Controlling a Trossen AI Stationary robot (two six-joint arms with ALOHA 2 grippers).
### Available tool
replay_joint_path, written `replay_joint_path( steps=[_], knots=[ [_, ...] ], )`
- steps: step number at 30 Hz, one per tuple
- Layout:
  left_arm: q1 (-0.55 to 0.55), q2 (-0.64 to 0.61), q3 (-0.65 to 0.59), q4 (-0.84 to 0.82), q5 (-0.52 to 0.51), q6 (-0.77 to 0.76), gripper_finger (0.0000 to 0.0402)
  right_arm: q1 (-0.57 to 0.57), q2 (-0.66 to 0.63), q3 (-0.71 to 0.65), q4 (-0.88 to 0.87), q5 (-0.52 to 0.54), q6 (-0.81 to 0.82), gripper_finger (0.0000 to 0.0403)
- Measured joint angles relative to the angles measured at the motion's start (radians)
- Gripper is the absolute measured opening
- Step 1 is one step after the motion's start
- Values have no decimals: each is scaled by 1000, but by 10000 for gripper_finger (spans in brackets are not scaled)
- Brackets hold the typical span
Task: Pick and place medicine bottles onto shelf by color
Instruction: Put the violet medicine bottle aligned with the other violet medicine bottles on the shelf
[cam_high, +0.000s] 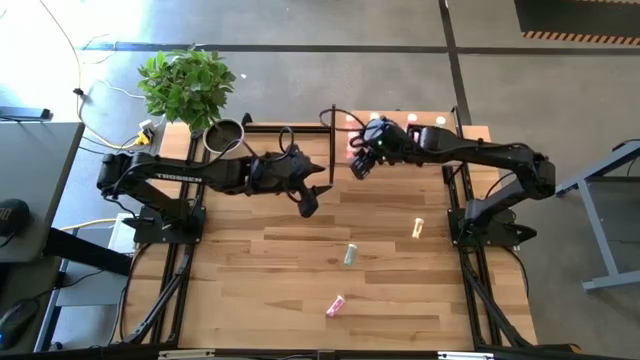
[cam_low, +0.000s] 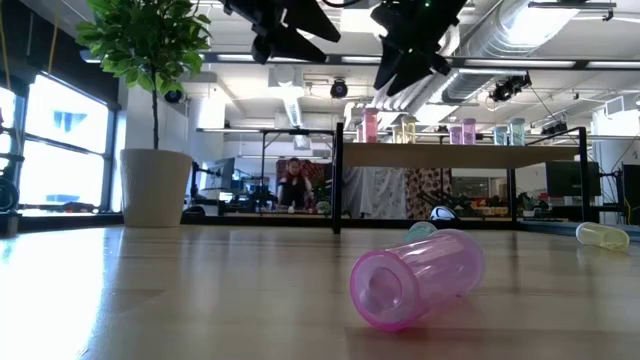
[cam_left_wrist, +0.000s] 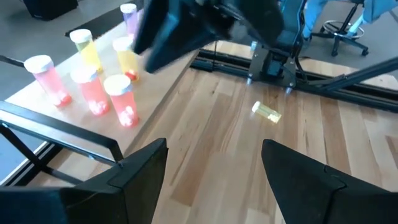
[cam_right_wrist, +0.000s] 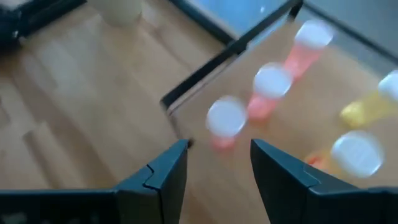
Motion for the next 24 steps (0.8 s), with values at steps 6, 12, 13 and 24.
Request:
replay_joint_path(
  steps=[6, 12, 13, 24],
  knots=[
    [-22, -13, 0, -51, 1, 0, 255, 97, 0, 0, -137, 2, 136, 167],
    [-57, -16, 0, -80, 17, -99, 255, 184, 0, 0, -234, 66, 294, 167],
    [-65, -17, 0, -87, 32, -121, 255, 196, 0, 0, -248, 73, 323, 167],
    [-211, -16, 0, -127, 69, -204, 255, 331, -46, 0, -475, 200, 613, 167]
  ],
)
